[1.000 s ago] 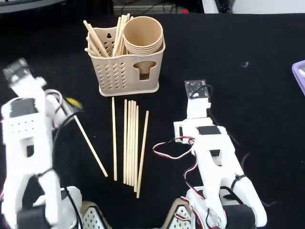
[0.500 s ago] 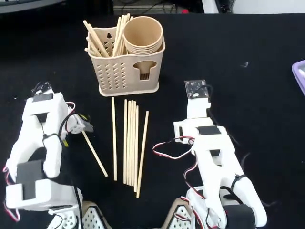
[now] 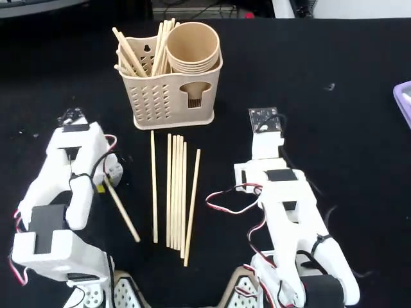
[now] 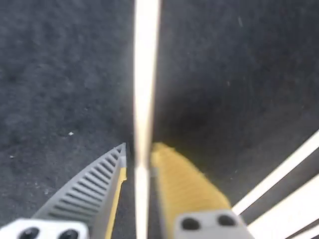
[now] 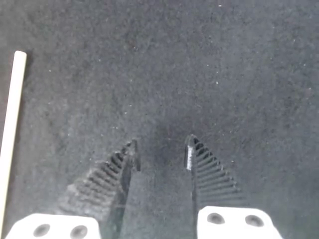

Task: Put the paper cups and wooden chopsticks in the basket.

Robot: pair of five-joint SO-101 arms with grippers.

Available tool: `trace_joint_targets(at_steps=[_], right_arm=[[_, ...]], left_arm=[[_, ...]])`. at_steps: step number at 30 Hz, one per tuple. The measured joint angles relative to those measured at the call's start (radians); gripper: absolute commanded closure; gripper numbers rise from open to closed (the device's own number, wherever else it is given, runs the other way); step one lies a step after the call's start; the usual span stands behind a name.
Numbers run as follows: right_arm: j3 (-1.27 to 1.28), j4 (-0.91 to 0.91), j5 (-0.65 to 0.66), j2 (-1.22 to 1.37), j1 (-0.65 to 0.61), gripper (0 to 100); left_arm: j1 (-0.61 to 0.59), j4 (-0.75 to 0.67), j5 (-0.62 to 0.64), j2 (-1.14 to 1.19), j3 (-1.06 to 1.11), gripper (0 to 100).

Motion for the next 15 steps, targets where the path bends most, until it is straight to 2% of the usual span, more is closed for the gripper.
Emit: trace_joint_targets(at_steps=[15], right_arm=[[0.000, 0.000, 0.000, 0.000, 0.000, 83.8]], left_arm=[[0.057, 0.000, -0.003, -0.003, 0.014, 97]])
